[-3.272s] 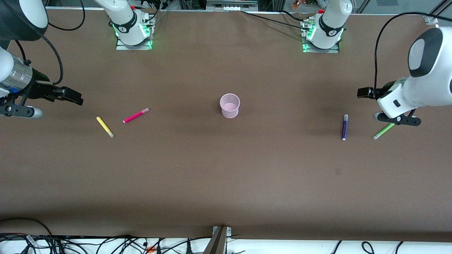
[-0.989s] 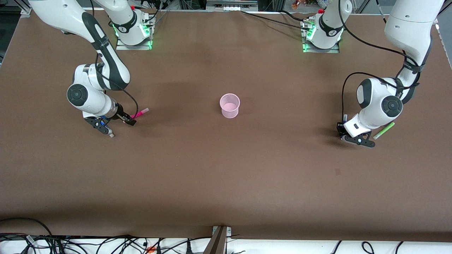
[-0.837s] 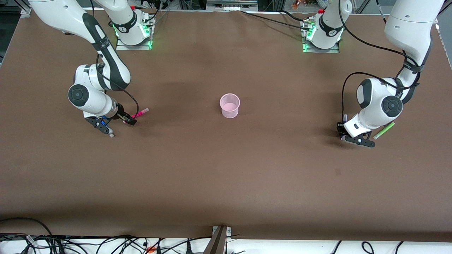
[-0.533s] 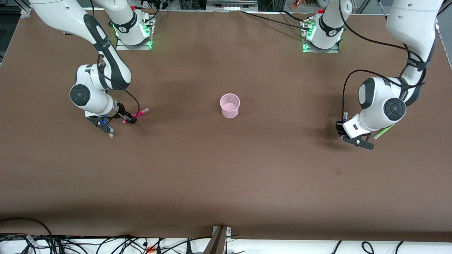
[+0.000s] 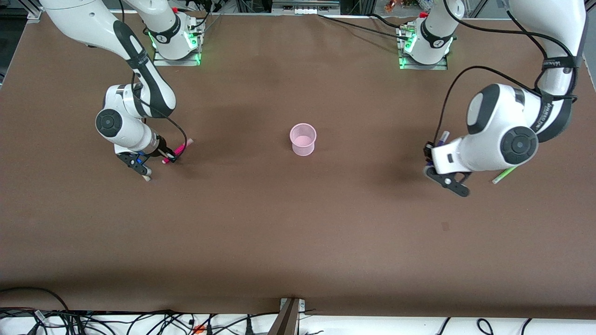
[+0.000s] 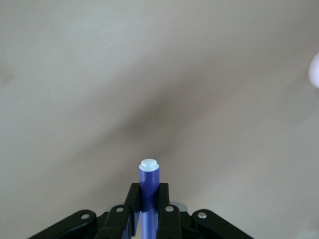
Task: Organize pens into pink holder with both arms
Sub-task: 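Carry the purple marker with the left gripper over the pink cup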
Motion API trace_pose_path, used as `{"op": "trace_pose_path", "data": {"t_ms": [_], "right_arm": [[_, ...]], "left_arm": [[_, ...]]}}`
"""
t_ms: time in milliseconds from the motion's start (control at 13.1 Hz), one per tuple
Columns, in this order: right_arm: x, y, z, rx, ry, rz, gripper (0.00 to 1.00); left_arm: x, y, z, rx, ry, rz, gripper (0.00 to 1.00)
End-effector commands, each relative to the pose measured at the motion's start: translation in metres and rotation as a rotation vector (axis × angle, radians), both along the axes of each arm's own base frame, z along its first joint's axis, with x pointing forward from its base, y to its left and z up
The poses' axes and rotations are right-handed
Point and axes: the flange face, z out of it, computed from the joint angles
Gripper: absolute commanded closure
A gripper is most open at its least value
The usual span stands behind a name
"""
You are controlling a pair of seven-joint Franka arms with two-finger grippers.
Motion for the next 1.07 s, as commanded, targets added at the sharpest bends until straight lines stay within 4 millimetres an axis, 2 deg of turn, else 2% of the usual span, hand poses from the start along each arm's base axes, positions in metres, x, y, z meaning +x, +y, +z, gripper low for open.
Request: {"op": "trace_pose_path", "data": {"t_ms": [0, 152, 304, 457, 685, 761, 989], "right_arm": [[-0.004, -0.001, 0.005, 0.001, 0.000, -0.017, 0.98], [0.000, 0.000, 0.025, 0.002, -0.006, -0.019, 1.00], [0.005, 0.008, 0.058, 0.004, -0.005, -0.023, 1.00], [0.017, 0.013, 0.094, 0.005, 0.024, -0.017, 1.00], [0.045, 0.018, 0.155, -0.001, 0.107, -0.016, 1.00], [0.052, 0.018, 0.170, -0.016, 0.126, -0.040, 1.00], [0.064, 0.039, 0.200, -0.027, 0.123, -0.055, 1.00]], "left_arm": [[-0.001, -0.066, 0.033, -0.101, -0.025, -0.128, 1.00], [0.001, -0.105, 0.044, -0.255, -0.032, -0.135, 1.00], [-0.008, -0.156, 0.044, -0.392, -0.073, -0.235, 1.00], [-0.020, -0.203, 0.032, -0.490, -0.126, -0.332, 1.00], [-0.036, -0.264, 0.025, -0.631, -0.301, -0.418, 1.00], [-0.043, -0.276, 0.018, -0.660, -0.378, -0.458, 1.00], [-0.083, -0.314, -0.006, -0.744, -0.471, -0.472, 1.00]]}}
